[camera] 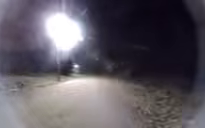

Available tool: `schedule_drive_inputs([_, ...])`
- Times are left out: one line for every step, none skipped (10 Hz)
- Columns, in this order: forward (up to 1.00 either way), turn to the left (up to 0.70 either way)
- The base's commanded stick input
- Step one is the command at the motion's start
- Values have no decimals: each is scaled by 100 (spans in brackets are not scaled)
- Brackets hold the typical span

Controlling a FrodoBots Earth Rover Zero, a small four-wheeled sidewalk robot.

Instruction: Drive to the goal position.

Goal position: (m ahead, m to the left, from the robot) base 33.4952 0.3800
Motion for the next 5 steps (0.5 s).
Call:
schedule_drive_inputs([100, 0])
schedule_drive_inputs([100, 0])
schedule_drive_inputs([100, 0])
schedule_drive_inputs([100, 0])
schedule_drive_inputs([100, 0])
